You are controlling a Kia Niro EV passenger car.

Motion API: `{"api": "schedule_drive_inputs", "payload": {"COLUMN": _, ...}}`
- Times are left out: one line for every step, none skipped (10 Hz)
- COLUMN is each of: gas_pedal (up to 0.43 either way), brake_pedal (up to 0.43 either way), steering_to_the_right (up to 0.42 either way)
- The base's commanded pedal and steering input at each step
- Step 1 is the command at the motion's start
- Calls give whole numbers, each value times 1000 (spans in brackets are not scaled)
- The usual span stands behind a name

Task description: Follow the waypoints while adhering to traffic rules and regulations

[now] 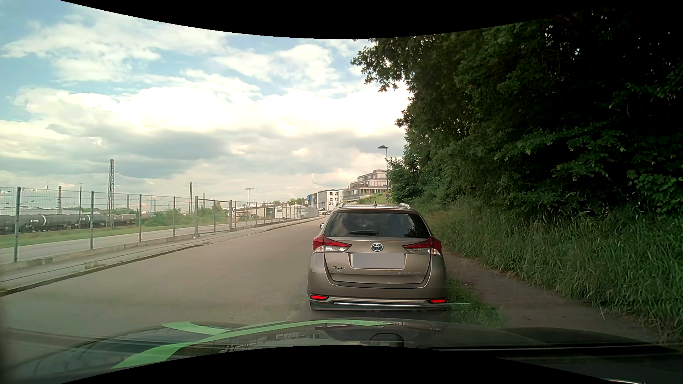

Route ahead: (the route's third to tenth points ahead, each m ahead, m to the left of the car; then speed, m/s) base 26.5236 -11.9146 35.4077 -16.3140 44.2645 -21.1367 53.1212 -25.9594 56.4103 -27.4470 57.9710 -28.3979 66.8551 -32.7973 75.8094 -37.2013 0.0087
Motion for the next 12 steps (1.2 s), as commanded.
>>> {"api": "schedule_drive_inputs", "payload": {"gas_pedal": 0, "brake_pedal": 671, "steering_to_the_right": 751}}
{"api": "schedule_drive_inputs", "payload": {"gas_pedal": 0, "brake_pedal": 665, "steering_to_the_right": 751}}
{"api": "schedule_drive_inputs", "payload": {"gas_pedal": 0, "brake_pedal": 665, "steering_to_the_right": 751}}
{"api": "schedule_drive_inputs", "payload": {"gas_pedal": 0, "brake_pedal": 665, "steering_to_the_right": 751}}
{"api": "schedule_drive_inputs", "payload": {"gas_pedal": 0, "brake_pedal": 659, "steering_to_the_right": 751}}
{"api": "schedule_drive_inputs", "payload": {"gas_pedal": 0, "brake_pedal": 646, "steering_to_the_right": 751}}
{"api": "schedule_drive_inputs", "payload": {"gas_pedal": 0, "brake_pedal": 616, "steering_to_the_right": 751}}
{"api": "schedule_drive_inputs", "payload": {"gas_pedal": 0, "brake_pedal": 573, "steering_to_the_right": 751}}
{"api": "schedule_drive_inputs", "payload": {"gas_pedal": 0, "brake_pedal": 518, "steering_to_the_right": 750}}
{"api": "schedule_drive_inputs", "payload": {"gas_pedal": 0, "brake_pedal": 470, "steering_to_the_right": 747}}
{"api": "schedule_drive_inputs", "payload": {"gas_pedal": 0, "brake_pedal": 384, "steering_to_the_right": 744}}
{"api": "schedule_drive_inputs", "payload": {"gas_pedal": 0, "brake_pedal": 323, "steering_to_the_right": 741}}
